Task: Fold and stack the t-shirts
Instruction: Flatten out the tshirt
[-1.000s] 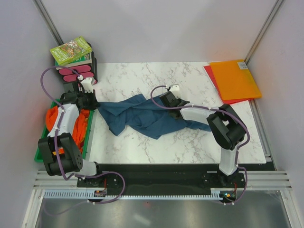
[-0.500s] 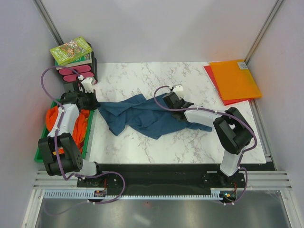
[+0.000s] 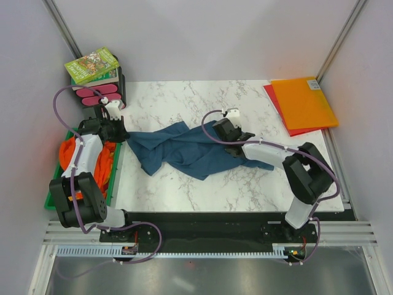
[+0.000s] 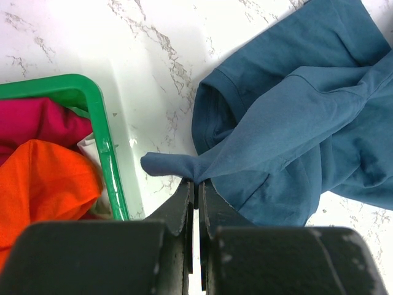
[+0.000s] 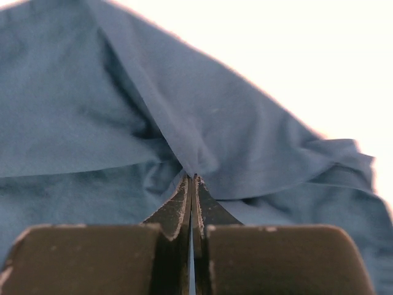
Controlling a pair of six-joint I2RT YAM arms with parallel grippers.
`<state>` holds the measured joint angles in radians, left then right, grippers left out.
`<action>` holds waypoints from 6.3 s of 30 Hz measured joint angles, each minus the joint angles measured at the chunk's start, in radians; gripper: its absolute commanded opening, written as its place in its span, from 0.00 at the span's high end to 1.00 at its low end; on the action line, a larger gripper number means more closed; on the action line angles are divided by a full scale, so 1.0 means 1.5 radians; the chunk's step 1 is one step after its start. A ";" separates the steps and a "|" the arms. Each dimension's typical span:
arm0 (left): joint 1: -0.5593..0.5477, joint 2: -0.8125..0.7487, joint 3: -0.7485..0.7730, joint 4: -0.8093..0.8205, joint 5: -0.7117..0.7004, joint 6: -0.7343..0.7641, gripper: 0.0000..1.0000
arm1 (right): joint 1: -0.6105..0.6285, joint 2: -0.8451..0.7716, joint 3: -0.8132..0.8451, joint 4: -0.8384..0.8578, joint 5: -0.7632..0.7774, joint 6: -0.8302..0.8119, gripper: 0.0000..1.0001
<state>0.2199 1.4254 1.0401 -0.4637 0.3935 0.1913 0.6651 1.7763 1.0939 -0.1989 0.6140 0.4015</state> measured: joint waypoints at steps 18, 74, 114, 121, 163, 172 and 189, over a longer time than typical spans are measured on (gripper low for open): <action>0.001 -0.117 0.527 -0.150 0.063 -0.085 0.98 | -0.045 -0.474 0.307 -0.113 0.115 -0.116 1.00; -0.007 -0.126 0.472 -0.165 -0.034 -0.096 0.98 | -0.027 -0.573 0.073 -0.139 0.165 -0.228 1.00; -0.028 0.005 0.613 -0.070 -0.049 -0.101 0.98 | -0.197 -0.312 0.319 0.003 -0.064 -0.140 1.00; -0.027 -0.291 0.692 -0.097 -0.034 -0.103 0.98 | -0.182 -0.559 0.350 -0.036 -0.028 -0.181 1.00; -0.102 0.058 0.564 -0.035 -0.110 -0.123 0.98 | -0.225 -0.274 0.193 0.066 -0.052 -0.159 1.00; -0.099 -0.332 0.678 -0.118 -0.107 -0.128 0.98 | -0.197 -0.559 0.274 -0.021 -0.028 -0.184 1.00; -0.125 -0.292 0.409 -0.077 -0.140 -0.071 0.98 | -0.224 -0.491 0.121 0.022 -0.007 -0.177 1.00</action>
<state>0.0330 0.9878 1.6531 -0.5797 0.1829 0.0853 0.3294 1.0393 1.2751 -0.1658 0.6029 0.1360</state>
